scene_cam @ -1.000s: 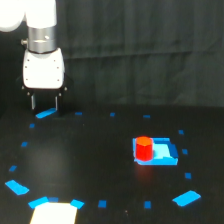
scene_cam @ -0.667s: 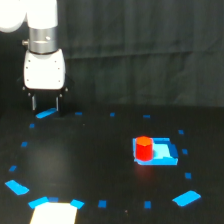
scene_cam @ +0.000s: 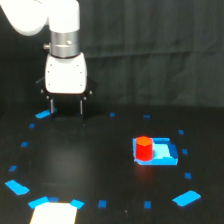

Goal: Pick up the red object from the table

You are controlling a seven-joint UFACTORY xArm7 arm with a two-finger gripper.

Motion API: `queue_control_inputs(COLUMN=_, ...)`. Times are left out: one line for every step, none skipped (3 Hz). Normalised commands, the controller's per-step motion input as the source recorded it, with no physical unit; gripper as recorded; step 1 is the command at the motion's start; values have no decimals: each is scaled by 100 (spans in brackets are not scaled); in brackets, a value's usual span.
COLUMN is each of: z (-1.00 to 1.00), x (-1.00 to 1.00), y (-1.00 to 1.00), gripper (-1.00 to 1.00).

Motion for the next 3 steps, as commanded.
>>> queue_control_inputs(z=-20, x=100, y=-67, gripper=100)
queue_control_inputs(z=-7, x=100, y=-6, gripper=96)
queue_control_inputs(z=1, x=100, y=-35, gripper=96)
